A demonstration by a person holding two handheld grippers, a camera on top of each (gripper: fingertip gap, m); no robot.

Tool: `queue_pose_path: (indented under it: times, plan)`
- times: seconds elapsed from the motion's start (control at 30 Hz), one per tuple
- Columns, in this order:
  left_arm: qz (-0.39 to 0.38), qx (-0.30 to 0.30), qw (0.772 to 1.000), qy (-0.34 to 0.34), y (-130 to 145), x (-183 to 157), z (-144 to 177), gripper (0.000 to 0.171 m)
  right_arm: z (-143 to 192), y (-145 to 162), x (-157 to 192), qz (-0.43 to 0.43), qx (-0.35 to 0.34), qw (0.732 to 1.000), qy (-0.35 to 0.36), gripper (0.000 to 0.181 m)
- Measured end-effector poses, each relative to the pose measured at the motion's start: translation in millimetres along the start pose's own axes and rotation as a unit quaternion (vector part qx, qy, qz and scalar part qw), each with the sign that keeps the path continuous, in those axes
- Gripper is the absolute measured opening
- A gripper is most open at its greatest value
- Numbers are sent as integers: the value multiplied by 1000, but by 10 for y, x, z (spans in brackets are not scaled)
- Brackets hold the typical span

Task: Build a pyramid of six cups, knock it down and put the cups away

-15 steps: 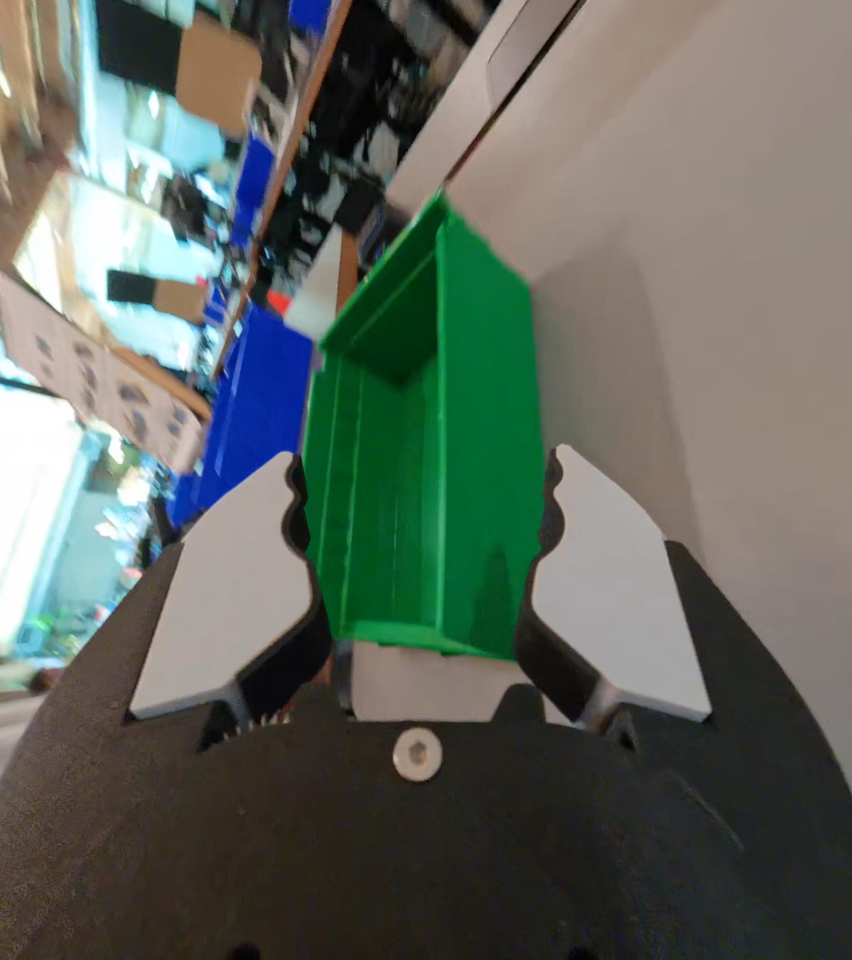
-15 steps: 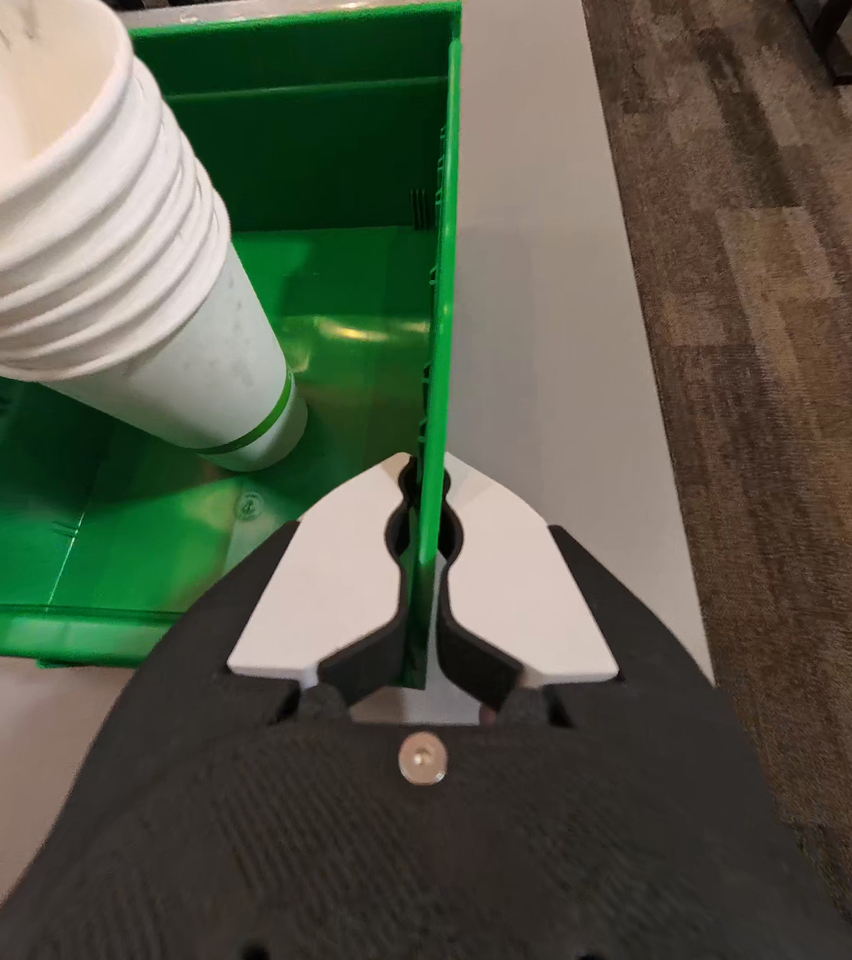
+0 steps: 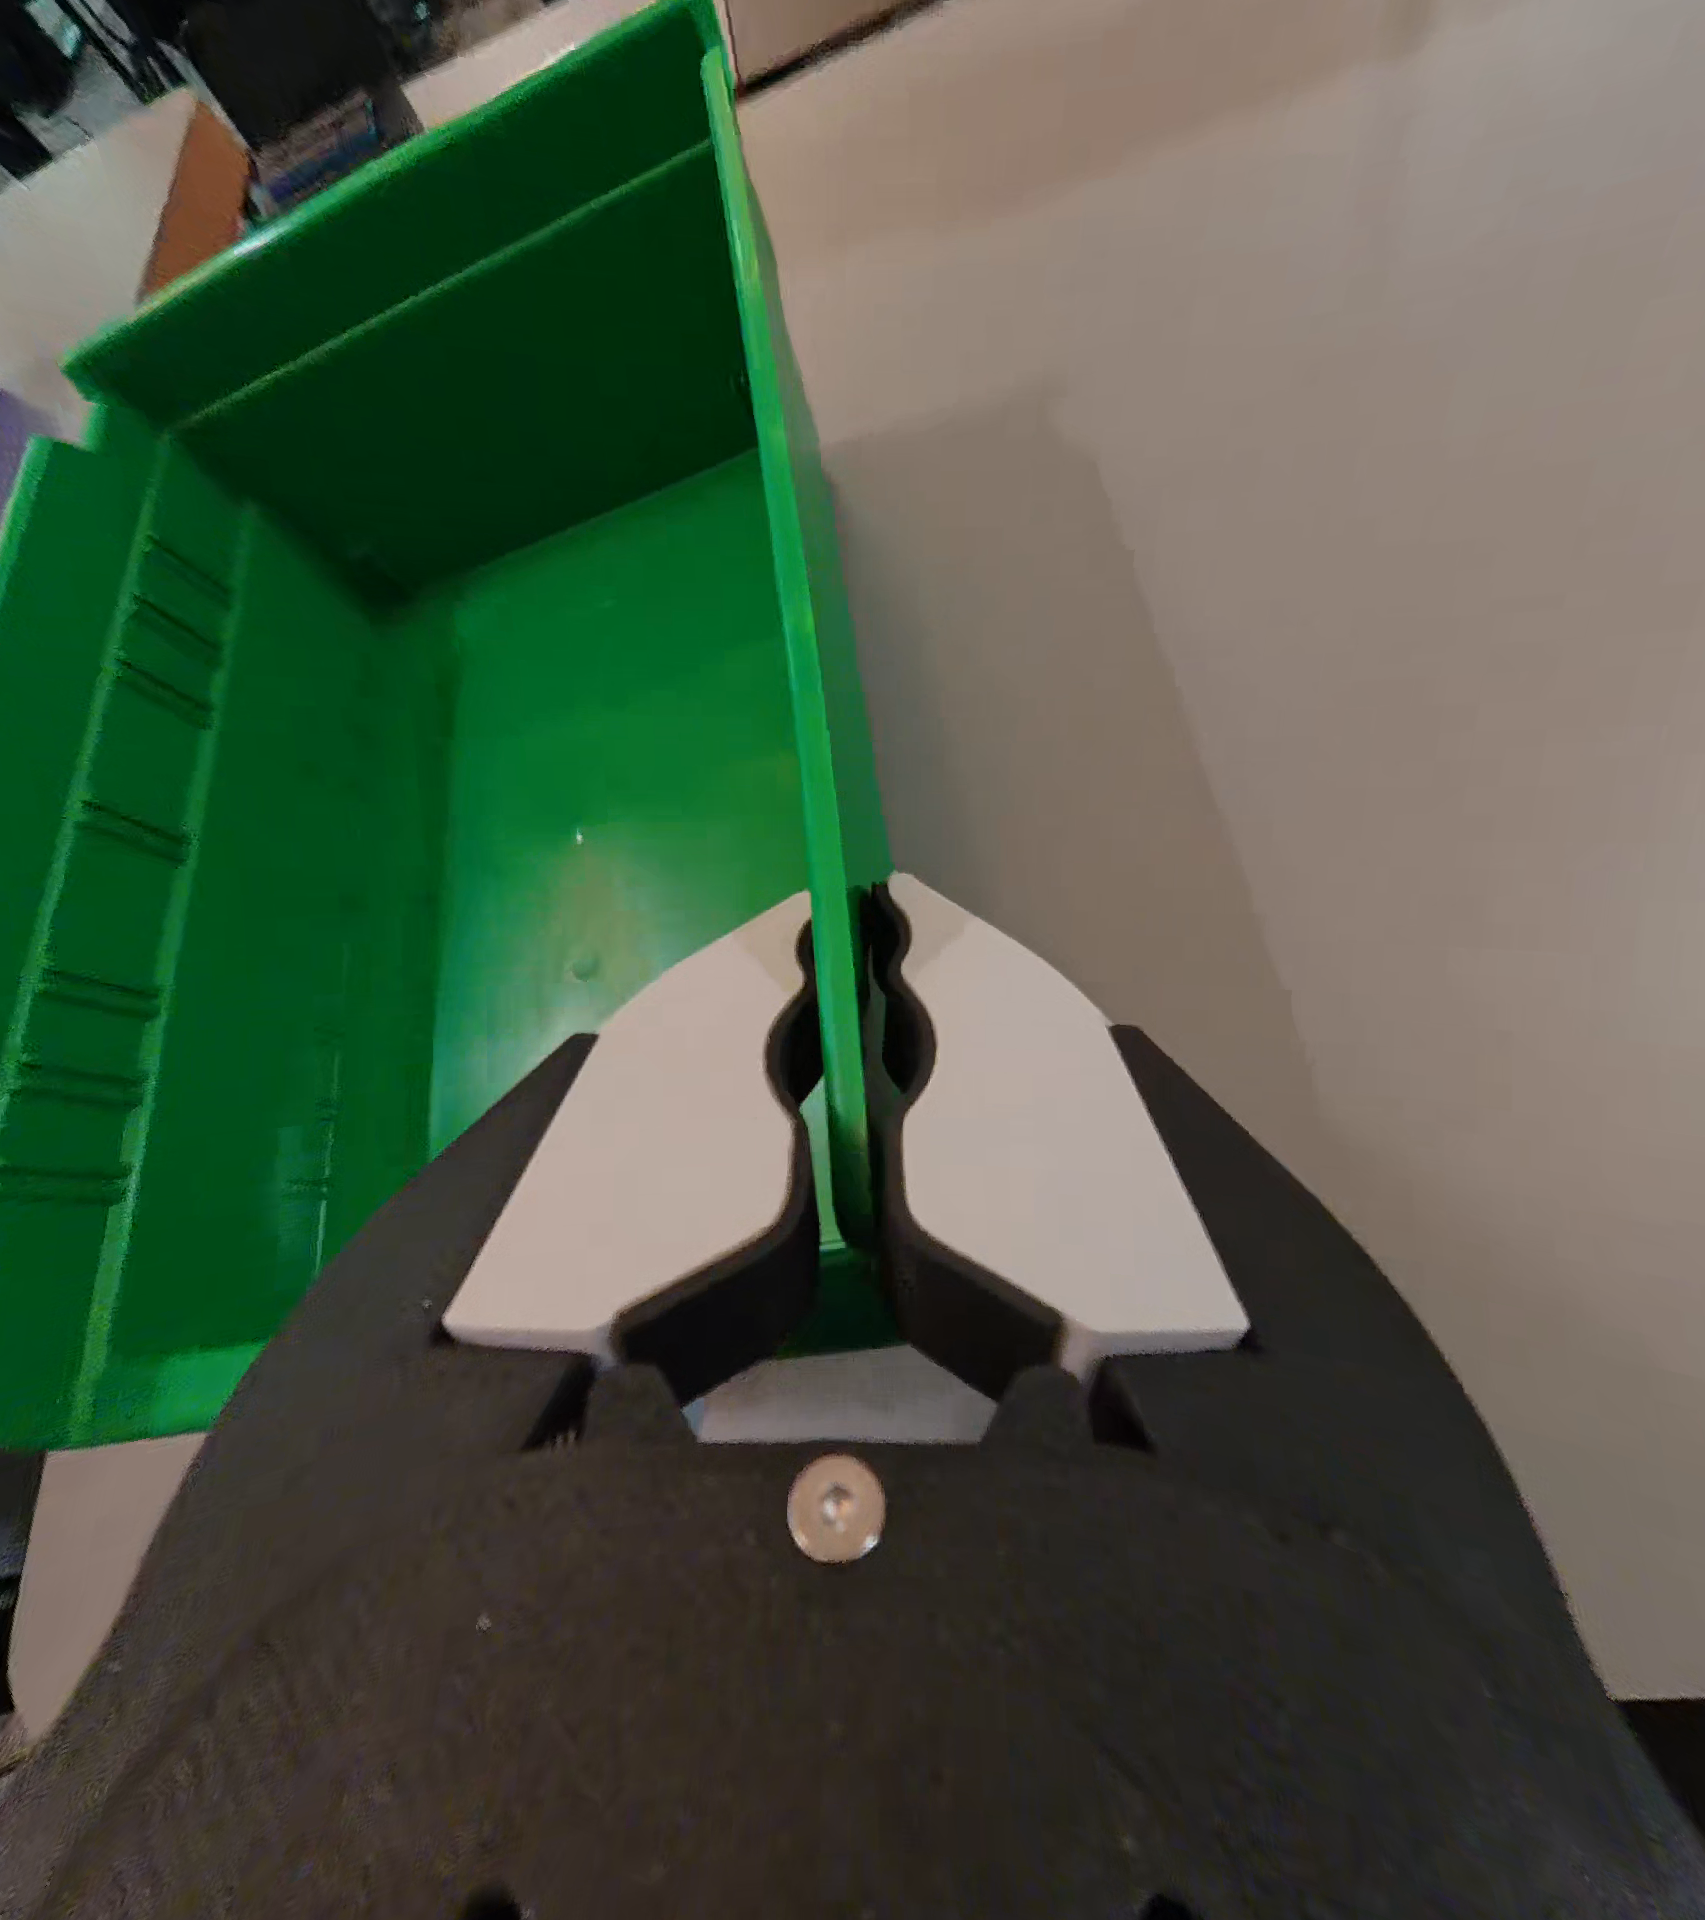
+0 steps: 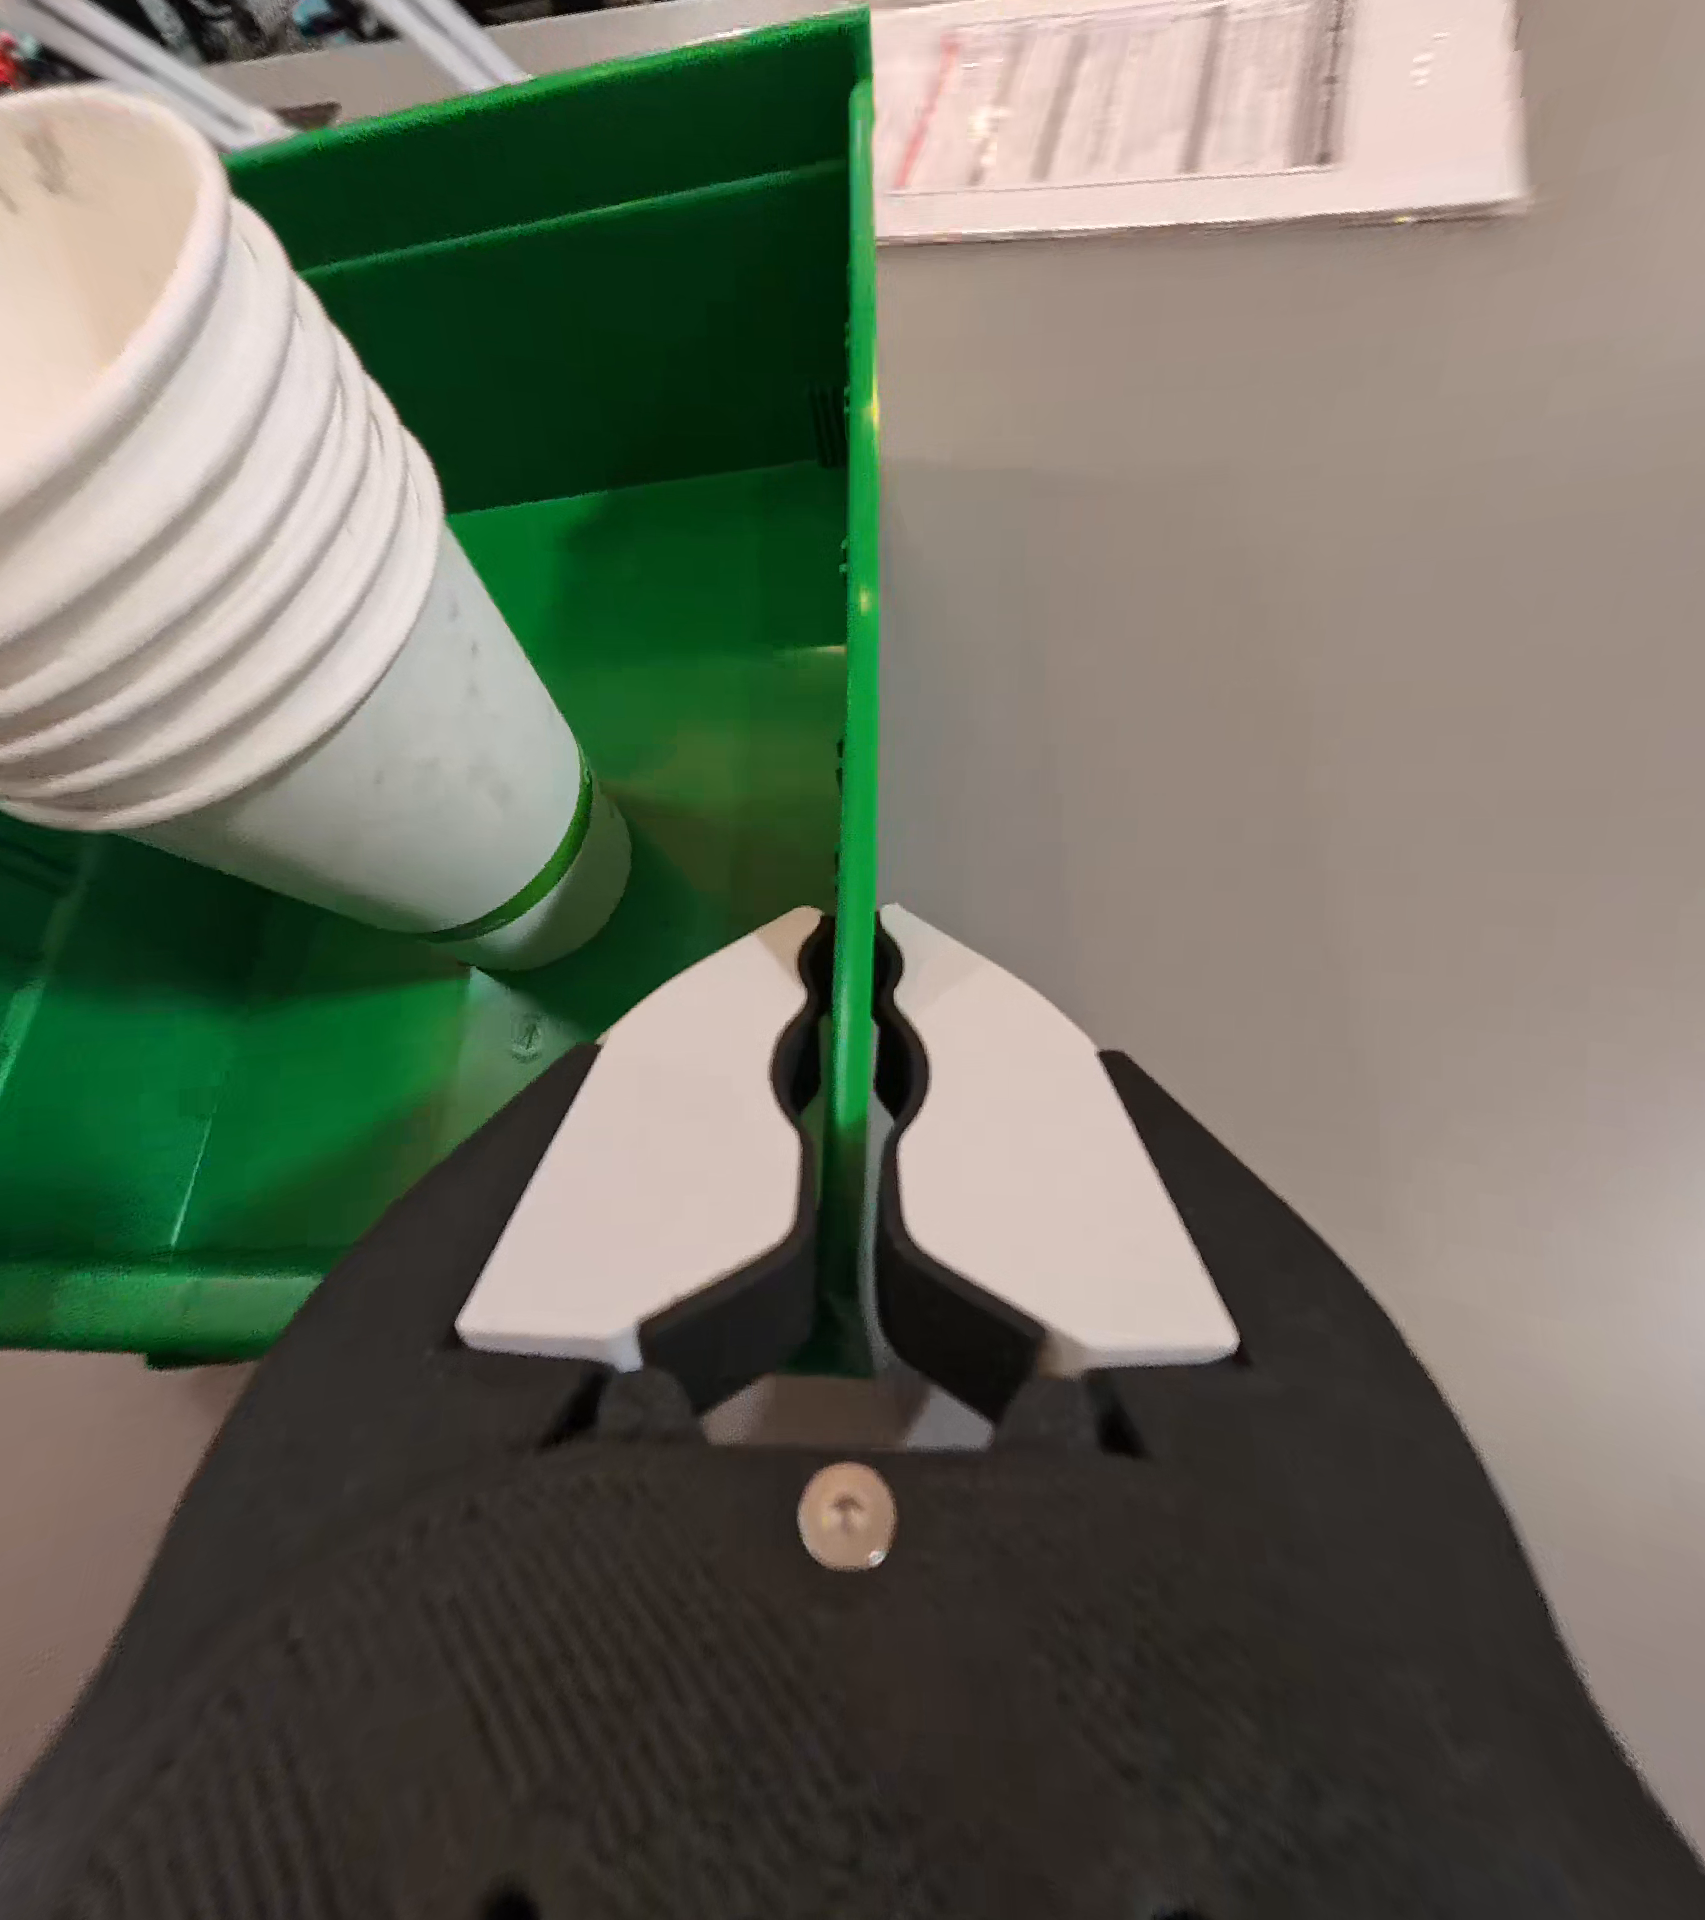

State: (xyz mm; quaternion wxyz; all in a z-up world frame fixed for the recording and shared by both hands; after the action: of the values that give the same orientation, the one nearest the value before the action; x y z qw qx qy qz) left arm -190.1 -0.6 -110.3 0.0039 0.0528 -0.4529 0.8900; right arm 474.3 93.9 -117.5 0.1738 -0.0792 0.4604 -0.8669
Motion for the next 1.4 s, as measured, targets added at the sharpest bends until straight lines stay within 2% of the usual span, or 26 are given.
queue_pose_path:
  times: [0.1,0.27,0.37,0.63,0.87,1.0,1.03,1.1,1.2,1.3,1.4]
  plan:
    - [3,-37,999,-7,-149,34,130,9,-189,-154,527,8,-8,1000,-20,5]
    - [74,-83,994,17,-317,146,327,8,-579,-428,1515,30,-11,997,-66,5]
    - [85,-99,991,12,-381,246,469,8,-797,-590,2050,52,-16,994,-89,5]
    - [79,-148,985,-29,-734,445,1105,9,-1353,-977,3302,5,-45,991,-124,6]
    - [84,-139,986,-43,-848,560,1573,9,-1462,-1108,4424,61,-52,991,-110,8]
    - [98,-165,981,-37,-873,634,1707,8,-1366,-1145,4978,108,-58,970,-211,26]
    - [98,-169,980,-36,-878,640,1733,8,-1306,-1177,5043,122,-69,963,-229,33]
    - [99,-175,979,-34,-895,632,1786,8,-1140,-1283,5045,136,-107,953,-247,34]
    - [91,-182,979,-28,-947,551,1862,8,-835,-1415,4833,133,-144,942,-272,40]
    - [67,-190,979,-15,-1039,349,1953,8,-533,-1442,4370,137,-168,938,-271,46]
    - [35,-197,980,17,-1155,-12,2059,8,-282,-1344,3694,150,-182,943,-234,46]
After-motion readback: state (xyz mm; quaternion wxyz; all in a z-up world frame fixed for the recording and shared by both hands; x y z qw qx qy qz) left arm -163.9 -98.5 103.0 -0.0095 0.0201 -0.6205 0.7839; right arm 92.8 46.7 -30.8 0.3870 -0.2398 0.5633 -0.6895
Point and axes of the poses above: each gripper's, where its closed fingertips meet, z back along the fingers, y out of its underside, x = y × z across the jaws, the point moved 6 cm from there along z, back along the fingers, and after that the axes turned 13 degrees about z, right-handed, at the moved point
